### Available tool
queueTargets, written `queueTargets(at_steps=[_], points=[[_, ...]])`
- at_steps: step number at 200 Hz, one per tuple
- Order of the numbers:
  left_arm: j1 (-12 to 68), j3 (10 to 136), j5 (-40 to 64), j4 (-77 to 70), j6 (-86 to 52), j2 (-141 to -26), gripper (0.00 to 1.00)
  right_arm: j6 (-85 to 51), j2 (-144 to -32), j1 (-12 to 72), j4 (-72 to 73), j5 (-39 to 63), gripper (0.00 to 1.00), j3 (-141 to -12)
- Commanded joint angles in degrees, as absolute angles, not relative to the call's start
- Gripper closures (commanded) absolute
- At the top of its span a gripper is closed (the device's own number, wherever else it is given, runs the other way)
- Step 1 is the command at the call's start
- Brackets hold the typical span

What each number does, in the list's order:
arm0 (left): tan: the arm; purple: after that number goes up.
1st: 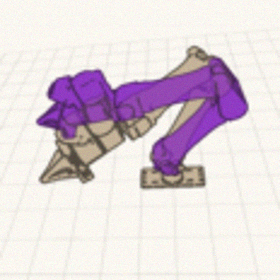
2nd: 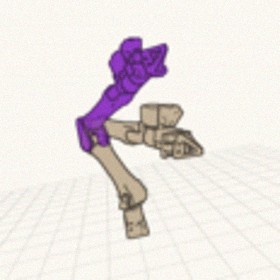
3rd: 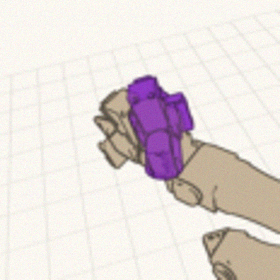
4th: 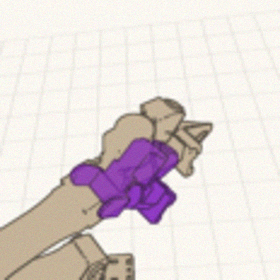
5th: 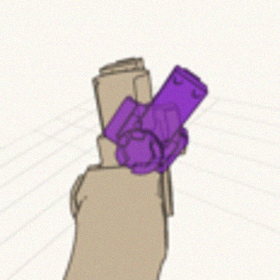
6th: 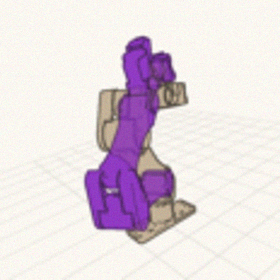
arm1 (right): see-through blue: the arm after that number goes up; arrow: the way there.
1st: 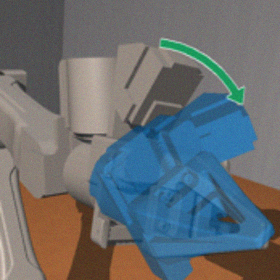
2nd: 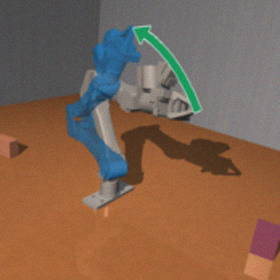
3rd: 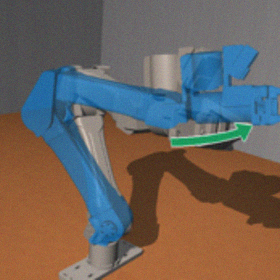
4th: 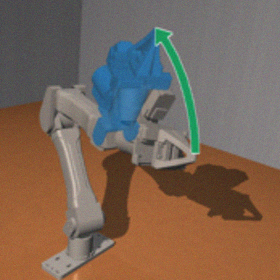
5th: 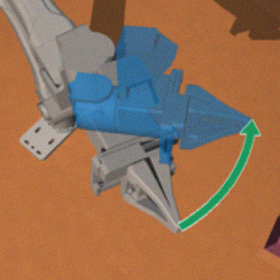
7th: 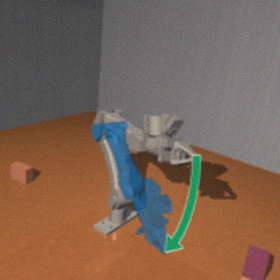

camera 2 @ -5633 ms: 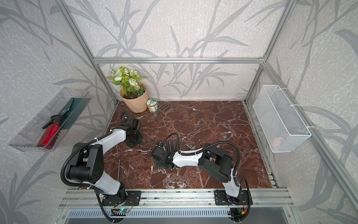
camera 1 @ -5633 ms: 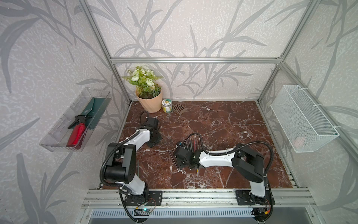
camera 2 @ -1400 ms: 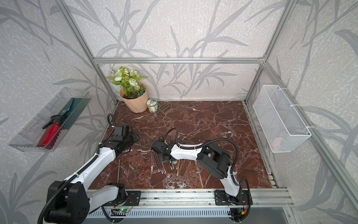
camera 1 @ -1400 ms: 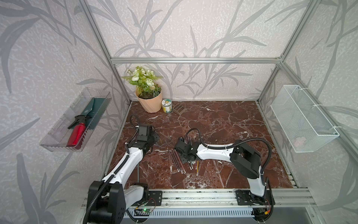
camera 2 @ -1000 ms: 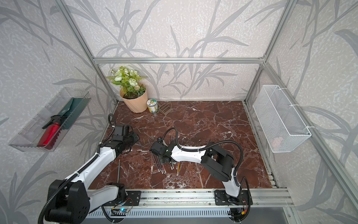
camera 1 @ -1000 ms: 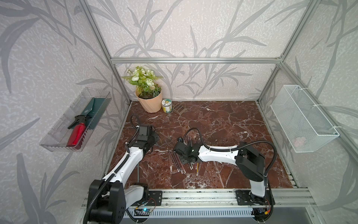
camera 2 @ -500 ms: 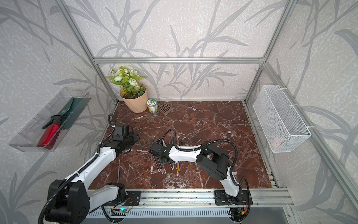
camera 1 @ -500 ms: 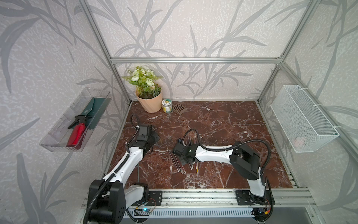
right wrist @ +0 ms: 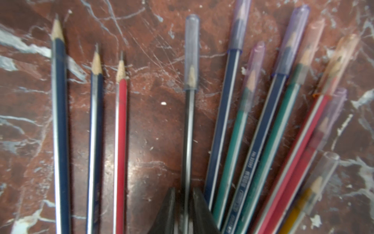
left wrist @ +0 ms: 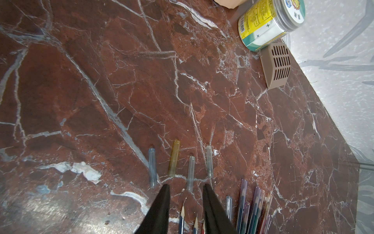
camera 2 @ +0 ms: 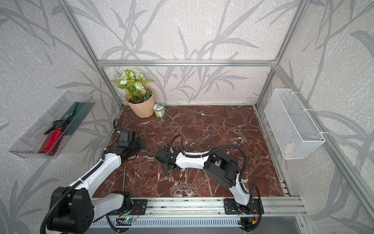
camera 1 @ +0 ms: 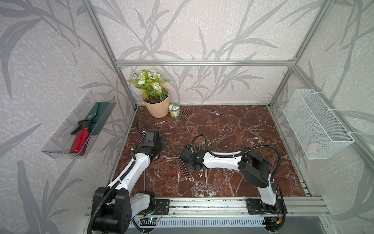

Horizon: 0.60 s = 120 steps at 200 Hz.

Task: Remove the protective cover of the pencils
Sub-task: Pick up the pencil from the center of the board.

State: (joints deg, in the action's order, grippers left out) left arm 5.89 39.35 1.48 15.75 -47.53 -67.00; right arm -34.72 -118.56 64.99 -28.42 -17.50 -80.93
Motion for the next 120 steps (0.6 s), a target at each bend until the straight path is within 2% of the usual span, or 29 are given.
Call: queueTargets(at_steps=[1, 26, 79, 120], points=[[5.93, 40.01, 1.47, 15.17, -47.41, -66.26, 0.68, -35.33, -120.7, 64.84, -29.6, -17.14, 0.81, -81.83], [5.93, 39.01, 2.85, 13.14, -47.37, -65.16, 0.68, -35.33, -120.85, 64.72, -29.27, -16.88, 0.83, -81.91], [5.94, 36.75, 7.49, 7.72, -48.6, -64.15, 0.6, -35.92, -121.29, 63.93, -28.86, -16.17, 0.89, -81.82], [7.13, 38.01, 16.03, 2.24, -49.51, -70.14, 0.58, -36.14, -121.08, 63.08, -27.91, -15.52, 0.92, -81.15]])
